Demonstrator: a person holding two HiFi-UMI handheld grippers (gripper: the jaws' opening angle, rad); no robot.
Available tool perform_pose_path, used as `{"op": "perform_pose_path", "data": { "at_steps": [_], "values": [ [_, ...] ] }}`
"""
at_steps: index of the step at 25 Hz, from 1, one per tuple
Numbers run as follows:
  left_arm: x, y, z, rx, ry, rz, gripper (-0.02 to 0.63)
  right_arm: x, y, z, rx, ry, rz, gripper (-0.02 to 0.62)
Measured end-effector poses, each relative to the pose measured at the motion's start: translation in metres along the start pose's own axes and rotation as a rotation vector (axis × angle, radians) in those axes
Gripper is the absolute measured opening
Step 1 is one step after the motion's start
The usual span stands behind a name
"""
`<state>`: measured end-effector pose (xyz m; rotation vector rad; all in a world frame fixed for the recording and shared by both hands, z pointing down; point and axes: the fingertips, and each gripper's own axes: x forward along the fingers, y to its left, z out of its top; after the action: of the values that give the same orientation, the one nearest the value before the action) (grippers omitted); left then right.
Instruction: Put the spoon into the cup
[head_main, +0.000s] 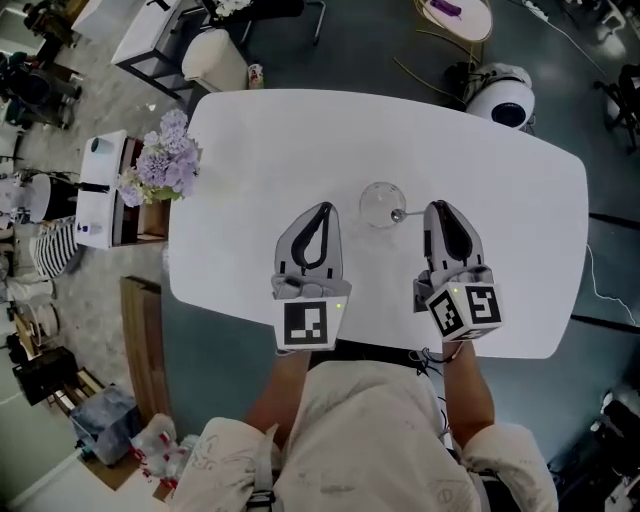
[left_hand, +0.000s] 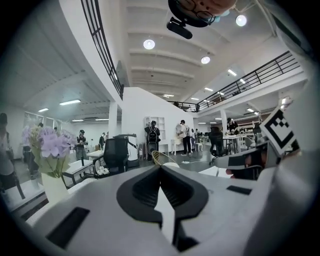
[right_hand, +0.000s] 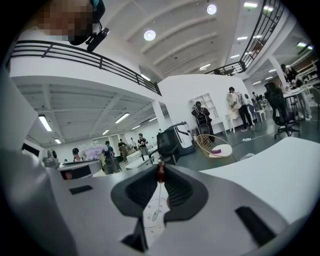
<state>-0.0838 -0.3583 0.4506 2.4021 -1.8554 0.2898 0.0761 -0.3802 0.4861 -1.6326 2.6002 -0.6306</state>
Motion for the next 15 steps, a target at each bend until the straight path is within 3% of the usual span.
{"op": "perform_pose_path", "data": {
  "at_steps": [15],
  "values": [
    [0.038, 0.021, -0.063, -0.084, 0.108, -0.079, 0.003, 0.048, -0.005, -0.074, 0.011, 0.166, -0.061, 0.038]
  ]
}}
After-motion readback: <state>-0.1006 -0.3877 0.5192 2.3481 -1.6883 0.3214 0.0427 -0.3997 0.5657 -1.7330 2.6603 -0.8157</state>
